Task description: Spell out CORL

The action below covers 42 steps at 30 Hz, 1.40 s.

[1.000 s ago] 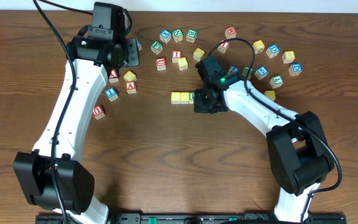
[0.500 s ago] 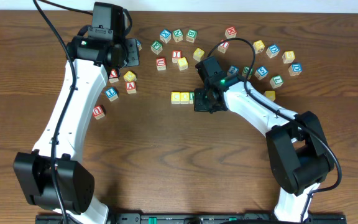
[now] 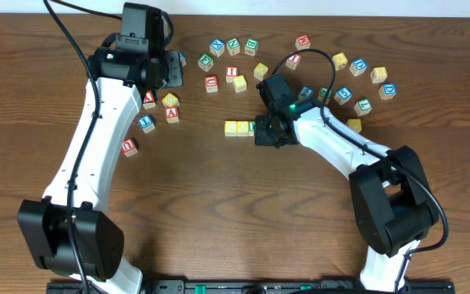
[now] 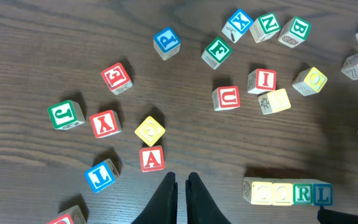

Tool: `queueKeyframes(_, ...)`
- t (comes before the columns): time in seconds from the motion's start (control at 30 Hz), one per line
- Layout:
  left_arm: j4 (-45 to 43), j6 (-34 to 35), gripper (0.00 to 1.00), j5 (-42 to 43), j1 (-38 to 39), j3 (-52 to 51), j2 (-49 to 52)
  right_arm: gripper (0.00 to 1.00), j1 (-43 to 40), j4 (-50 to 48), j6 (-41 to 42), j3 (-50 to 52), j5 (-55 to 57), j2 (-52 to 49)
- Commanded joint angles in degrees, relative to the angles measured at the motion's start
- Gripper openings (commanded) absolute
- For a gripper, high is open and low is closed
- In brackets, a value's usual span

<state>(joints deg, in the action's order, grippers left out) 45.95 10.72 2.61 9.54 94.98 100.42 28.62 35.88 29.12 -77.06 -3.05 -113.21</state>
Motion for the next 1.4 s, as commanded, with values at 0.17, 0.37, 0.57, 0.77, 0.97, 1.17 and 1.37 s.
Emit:
queueKeyframes(0.17, 0.04, 0.76, 0.07, -0.7, -0.09, 0.28, 0.37, 0.01, -0.13, -0.22, 0.63, 0.37, 0.98, -0.37)
queueKeyframes(0.37, 0.02, 0.72, 0.08, -0.72, -0.17, 0.28, -0.76, 0.01, -0.13, 2.1, -3.08, -1.2, -1.84, 2.32)
queueKeyframes(0.57, 0.0, 0.7, 0.07, -0.76, -0.26, 0.28, -4.9, 0.01, -0.87, 4.79, -5.01, -3.37, -1.57, 12.5)
queueKeyframes(0.77, 0.28, 0.68, 0.08, -0.79, -0.26, 0.28, -9.88, 0.05, -4.28, 6.05, -5.03, -3.39, -0.13, 25.35)
queueKeyframes(0.97, 2.16, 0.7, 0.42, -0.72, -0.26, 0.28, -11.43, 0.46, -8.79, 11.15, -6.08, -3.39, 4.5, 36.57)
queueKeyframes(1.17, 4.15, 0.72, 0.98, -0.72, -0.24, 0.07, -11.28, 0.86, -13.77, 16.13, -8.63, -3.39, 5.7, 47.12)
queueKeyframes(1.37, 4.15, 0.72, 0.98, -0.72, -0.26, 0.07, -11.28, 0.99, -16.28, 18.32, -8.61, -3.37, 10.34, 55.23)
